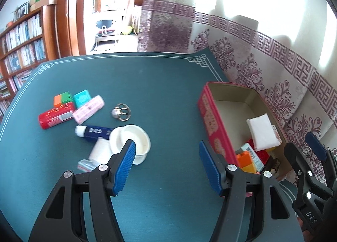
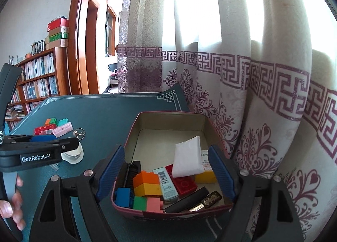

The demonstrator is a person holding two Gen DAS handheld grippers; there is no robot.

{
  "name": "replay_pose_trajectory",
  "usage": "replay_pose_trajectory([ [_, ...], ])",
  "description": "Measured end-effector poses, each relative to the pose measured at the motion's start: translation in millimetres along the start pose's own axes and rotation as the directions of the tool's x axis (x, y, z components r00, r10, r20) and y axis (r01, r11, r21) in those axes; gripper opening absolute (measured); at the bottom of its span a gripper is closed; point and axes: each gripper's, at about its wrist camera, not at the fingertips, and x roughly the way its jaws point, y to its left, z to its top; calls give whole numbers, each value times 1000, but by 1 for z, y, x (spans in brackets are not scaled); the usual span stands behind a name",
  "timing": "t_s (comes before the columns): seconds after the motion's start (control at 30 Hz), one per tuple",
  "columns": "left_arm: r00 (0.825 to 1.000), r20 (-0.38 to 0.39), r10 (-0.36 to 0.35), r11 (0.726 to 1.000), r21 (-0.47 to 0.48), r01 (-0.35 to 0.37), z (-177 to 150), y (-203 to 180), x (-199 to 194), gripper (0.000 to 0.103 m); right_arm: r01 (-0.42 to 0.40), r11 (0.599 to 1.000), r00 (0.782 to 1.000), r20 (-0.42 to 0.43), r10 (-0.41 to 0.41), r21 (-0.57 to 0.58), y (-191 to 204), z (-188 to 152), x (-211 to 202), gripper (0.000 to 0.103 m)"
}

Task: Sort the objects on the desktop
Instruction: 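Withdraw both tools from the tin back toward the object pile, then grasp the joined orange-green Lego block with the left tool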

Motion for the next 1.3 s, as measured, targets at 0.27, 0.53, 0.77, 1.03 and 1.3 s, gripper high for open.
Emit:
replay_pose_trajectory([
  [0.27,1000,-2,30,998,-57,-30,-5,45,-3,66,-48,998,997,-52,51,51,13,-4,12,84],
  [0.53,999,-5,48,994,-101,-49,-4,90,-3,66,-108,992,989,-95,115,71,40,-4,21,84],
  [0.77,998,-19,62,986,-155,-64,-1,132,3,66,-161,987,980,-114,163,29,72,-2,25,84],
  [1.03,994,-27,108,976,-186,-111,21,178,18,66,-202,979,966,-163,199,-3,98,-8,37,84],
  [1.3,991,-36,130,969,-209,-135,48,199,43,66,-226,974,956,-194,219,-17,111,-12,48,84],
])
